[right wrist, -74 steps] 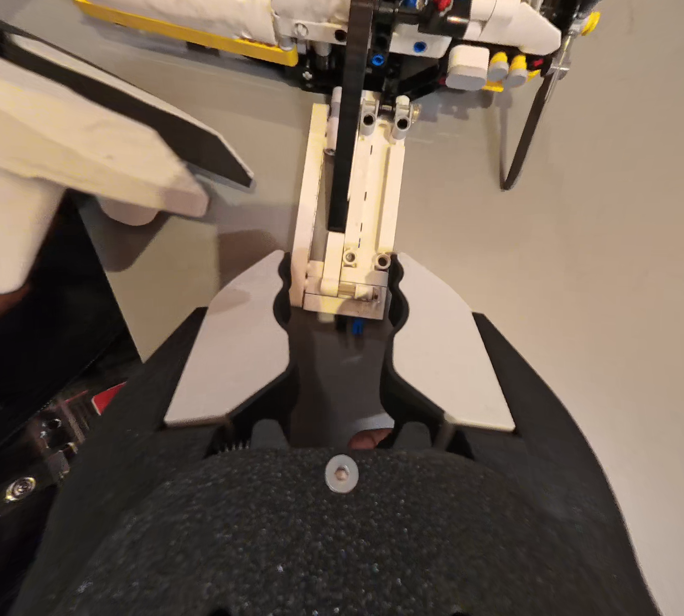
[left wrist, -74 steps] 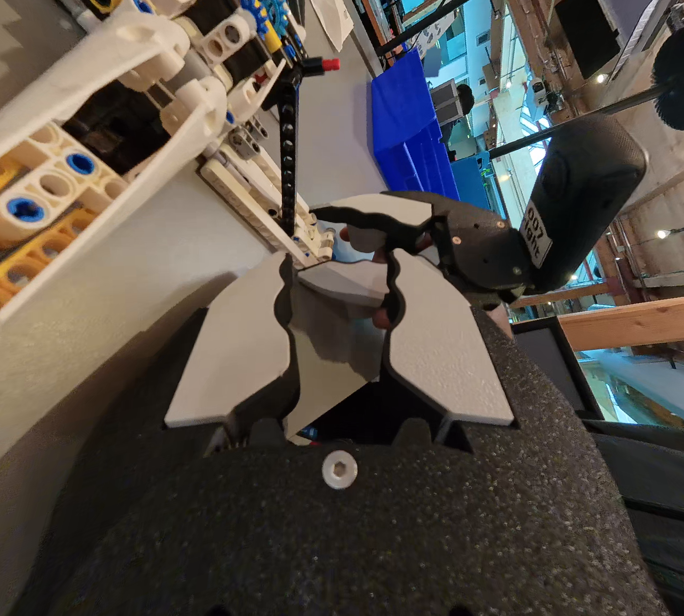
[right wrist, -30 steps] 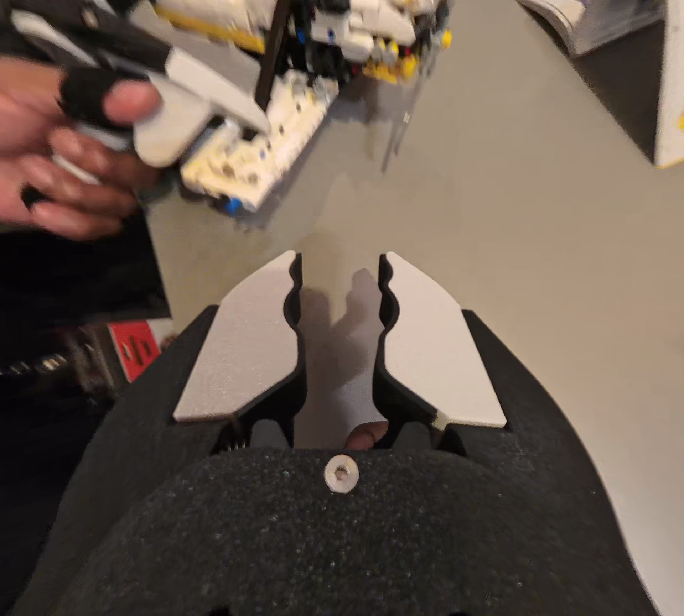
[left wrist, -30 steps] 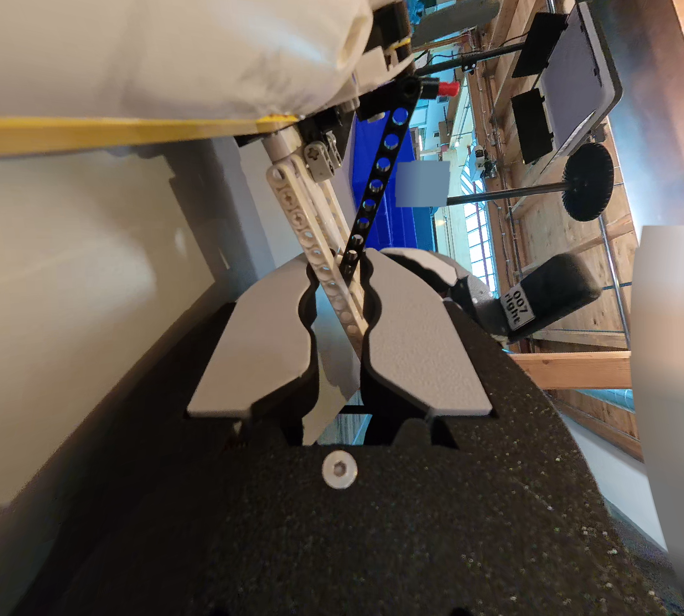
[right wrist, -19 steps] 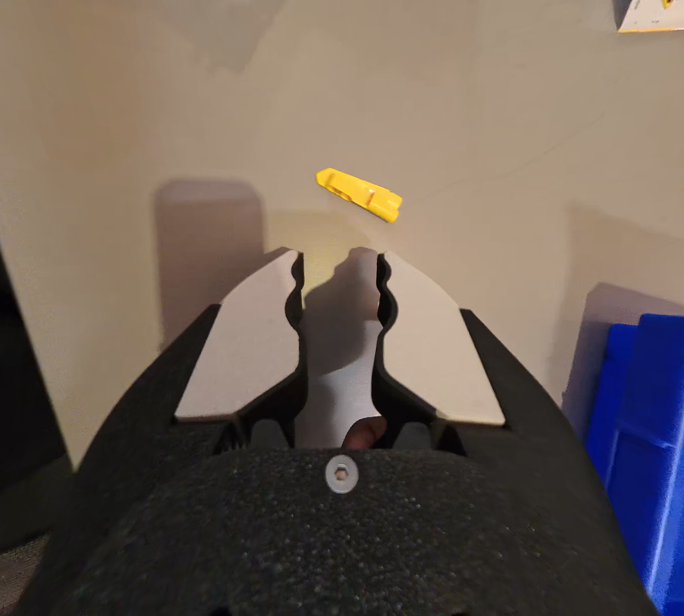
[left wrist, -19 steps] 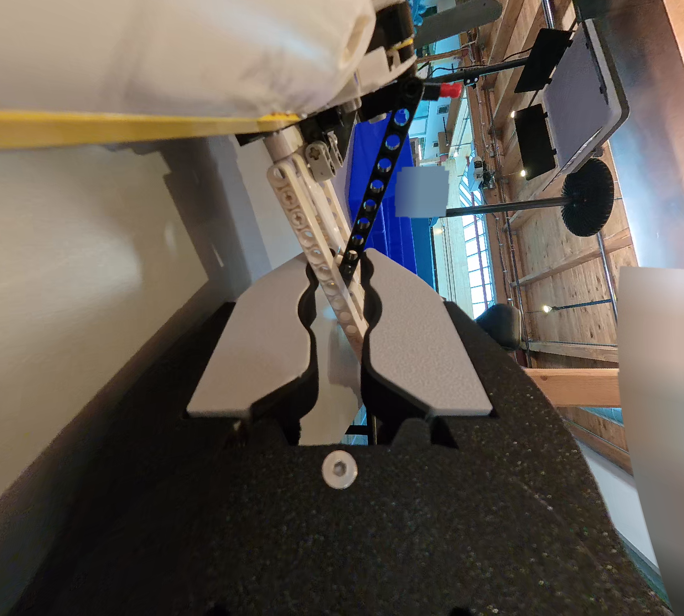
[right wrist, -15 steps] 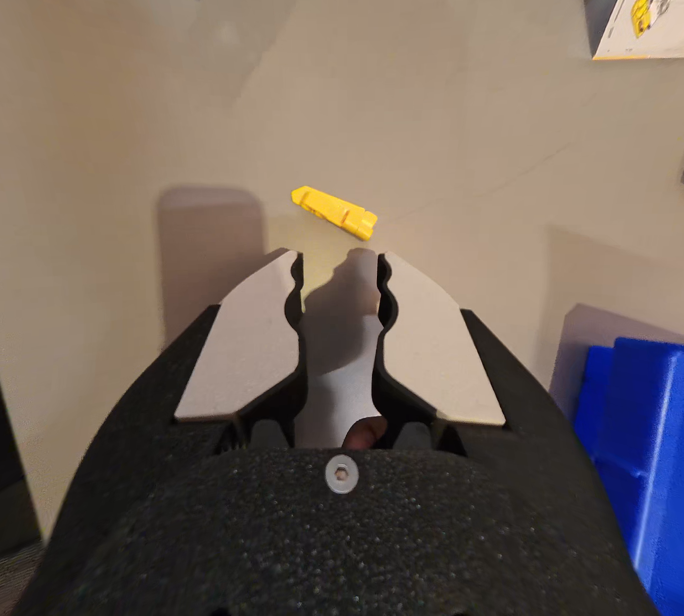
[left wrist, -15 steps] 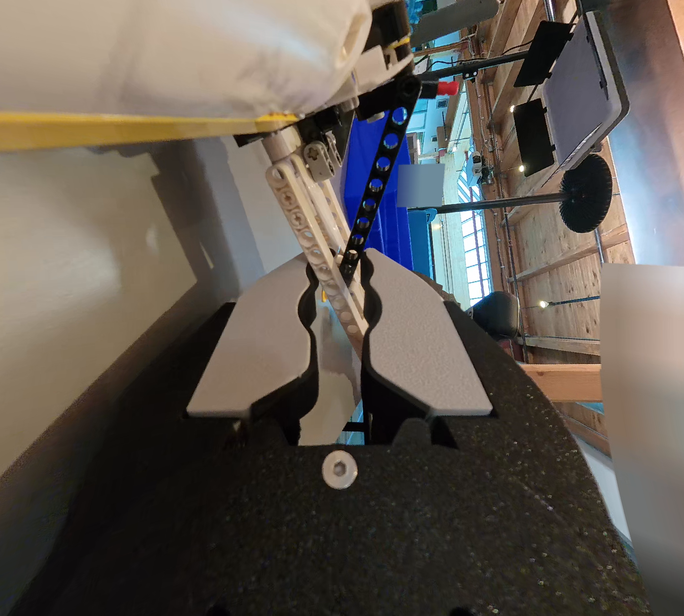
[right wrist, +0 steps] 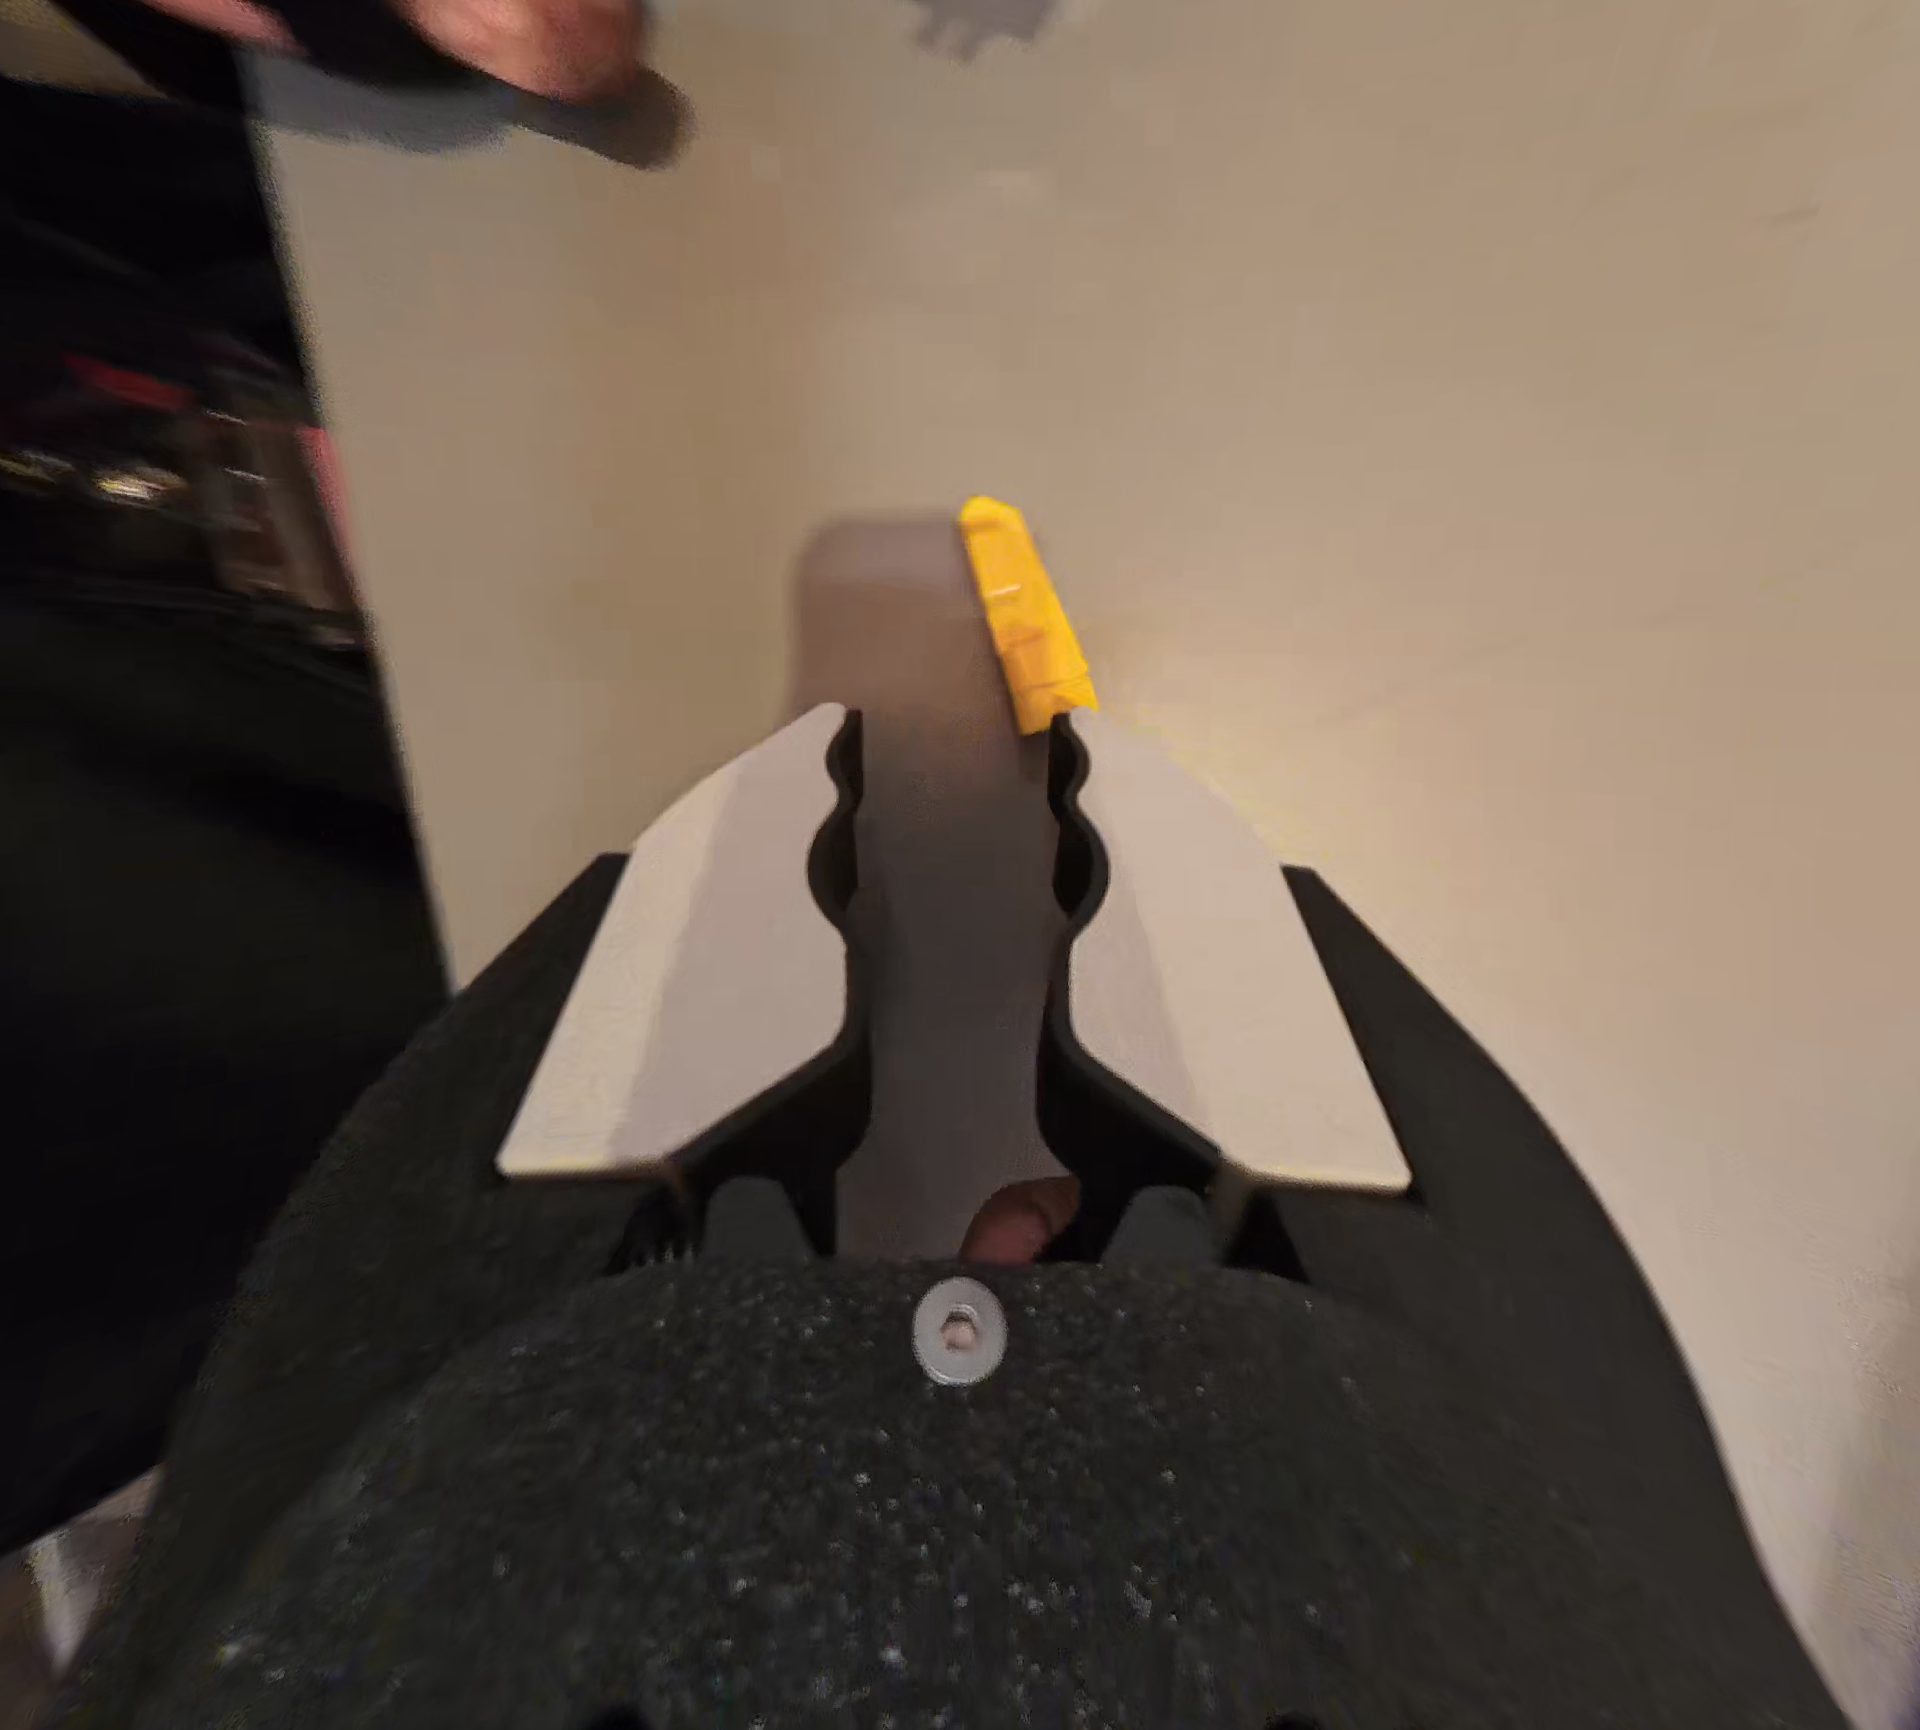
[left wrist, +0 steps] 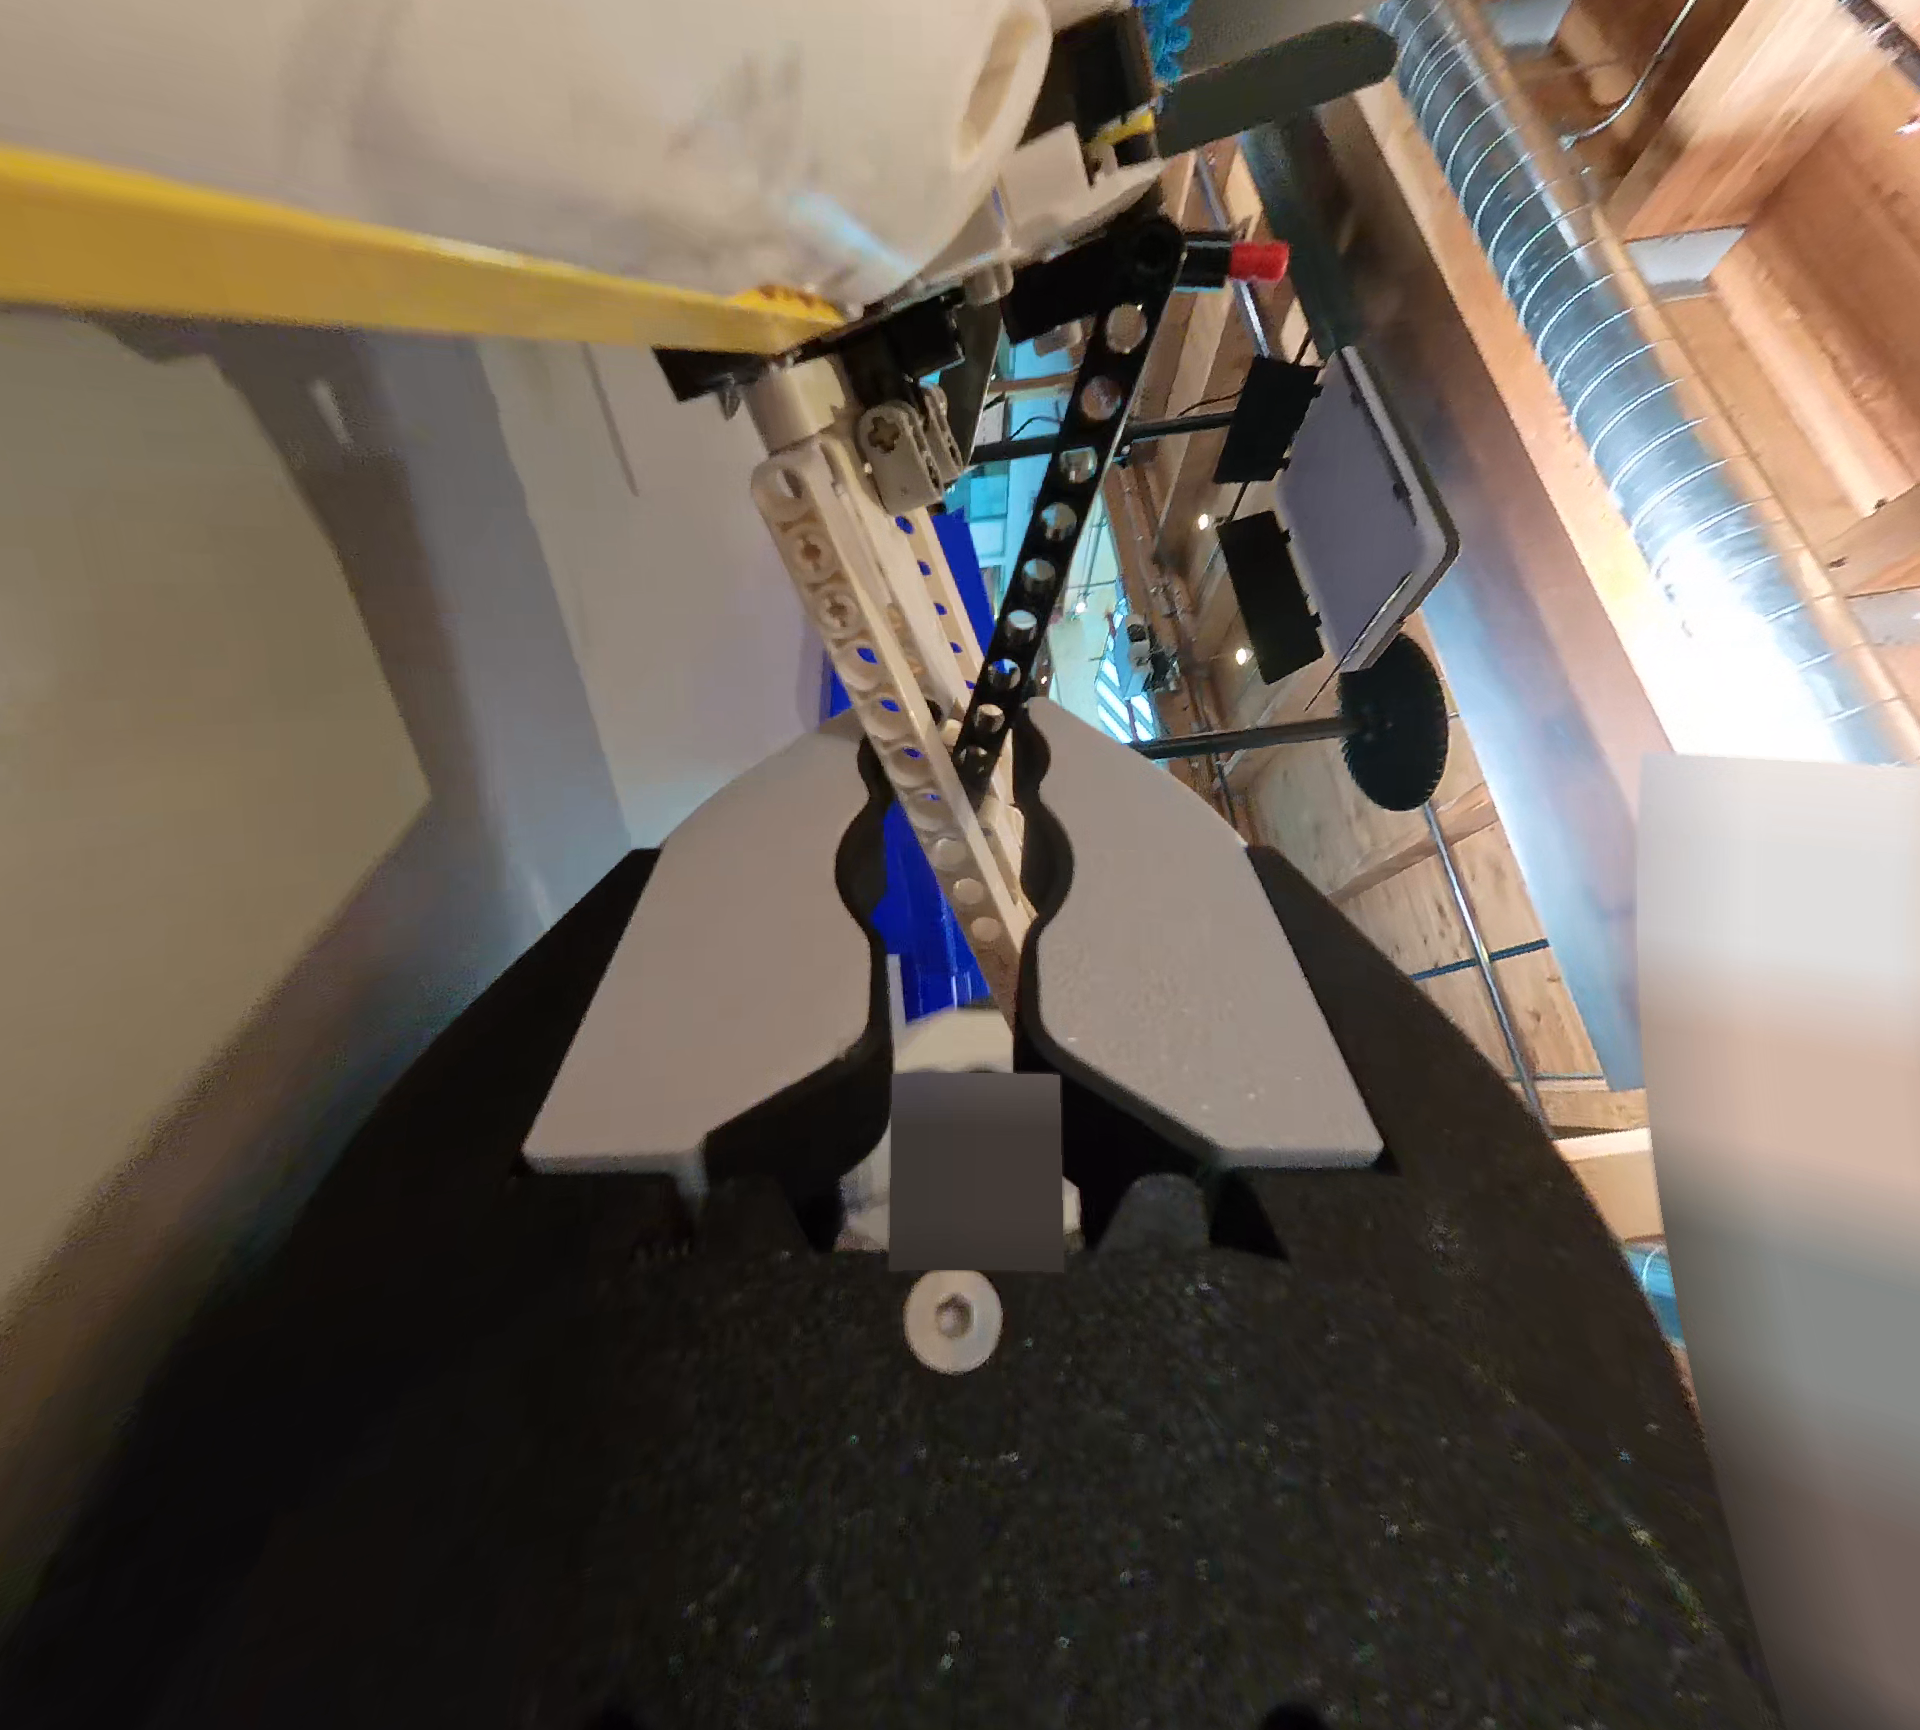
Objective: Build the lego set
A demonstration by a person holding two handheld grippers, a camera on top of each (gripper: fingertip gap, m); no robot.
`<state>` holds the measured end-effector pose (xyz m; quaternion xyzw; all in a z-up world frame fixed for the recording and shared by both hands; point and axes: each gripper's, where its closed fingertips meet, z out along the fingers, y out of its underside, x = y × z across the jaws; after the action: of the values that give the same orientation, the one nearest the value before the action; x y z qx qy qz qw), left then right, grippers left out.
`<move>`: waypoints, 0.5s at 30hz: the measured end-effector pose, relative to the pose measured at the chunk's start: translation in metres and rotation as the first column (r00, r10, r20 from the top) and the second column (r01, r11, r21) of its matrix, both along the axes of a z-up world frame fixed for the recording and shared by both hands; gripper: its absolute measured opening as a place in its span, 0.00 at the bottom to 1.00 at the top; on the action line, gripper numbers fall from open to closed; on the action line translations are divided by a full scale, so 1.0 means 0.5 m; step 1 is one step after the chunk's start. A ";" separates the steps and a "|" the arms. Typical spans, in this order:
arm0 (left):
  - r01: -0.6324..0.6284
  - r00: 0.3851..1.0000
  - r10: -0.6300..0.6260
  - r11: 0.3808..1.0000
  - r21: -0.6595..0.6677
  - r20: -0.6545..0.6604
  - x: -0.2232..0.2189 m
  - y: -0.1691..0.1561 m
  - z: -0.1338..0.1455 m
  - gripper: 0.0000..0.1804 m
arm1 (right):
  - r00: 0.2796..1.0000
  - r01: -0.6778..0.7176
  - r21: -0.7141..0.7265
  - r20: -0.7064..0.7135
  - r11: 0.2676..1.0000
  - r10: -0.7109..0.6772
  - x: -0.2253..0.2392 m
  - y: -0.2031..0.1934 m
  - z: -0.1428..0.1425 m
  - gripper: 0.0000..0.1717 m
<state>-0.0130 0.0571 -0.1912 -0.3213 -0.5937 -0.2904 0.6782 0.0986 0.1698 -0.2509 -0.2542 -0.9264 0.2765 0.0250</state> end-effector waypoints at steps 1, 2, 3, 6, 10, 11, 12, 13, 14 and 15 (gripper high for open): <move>-0.010 1.000 0.010 1.000 0.008 -0.005 -0.004 0.001 0.002 0.11 | 1.000 -0.003 -0.040 0.027 0.999 0.004 0.015 -0.012 0.006 0.20; -0.016 1.000 0.017 1.000 0.017 -0.005 -0.007 0.003 0.003 0.11 | 1.000 -0.001 -0.065 0.018 0.998 0.002 0.019 -0.017 0.012 0.20; -0.019 1.000 0.019 0.999 0.026 -0.005 -0.009 0.005 0.004 0.11 | 1.000 0.012 -0.072 -0.014 0.997 -0.013 0.013 -0.015 0.018 0.19; -0.020 1.000 0.020 1.000 0.016 -0.003 -0.013 0.013 0.001 0.12 | 0.991 0.121 -0.070 -0.053 0.990 -0.125 -0.025 0.009 0.021 0.19; -0.013 1.000 0.013 1.000 0.021 0.000 -0.012 0.017 0.001 0.12 | 0.985 0.173 -0.074 0.014 0.982 -0.172 -0.024 -0.003 0.001 0.16; -0.011 1.000 0.011 1.000 0.021 0.007 -0.011 0.018 0.000 0.12 | 0.984 0.176 -0.047 0.023 0.983 -0.175 -0.018 -0.006 -0.008 0.16; -0.009 1.000 0.009 1.000 0.024 0.013 -0.011 0.018 -0.001 0.12 | 0.983 0.182 -0.044 0.030 0.982 -0.181 -0.012 -0.014 -0.009 0.15; -0.008 1.000 0.007 1.000 0.028 0.018 -0.011 0.017 -0.001 0.12 | 0.982 0.185 -0.053 0.049 0.981 -0.183 -0.003 -0.024 -0.007 0.16; -0.006 1.000 0.005 0.999 0.033 0.022 -0.011 0.017 -0.001 0.12 | 0.981 0.186 -0.062 0.073 0.981 -0.181 0.008 -0.033 -0.005 0.16; -0.003 1.000 0.002 0.999 0.037 0.024 -0.011 0.017 -0.001 0.12 | 0.981 0.183 -0.074 0.085 0.980 -0.177 0.018 -0.041 -0.002 0.17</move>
<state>-0.0187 0.0656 -0.1918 -0.3045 -0.5966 -0.3042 0.6773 0.1076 0.1493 -0.2520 -0.3486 -0.8878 0.3005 0.0034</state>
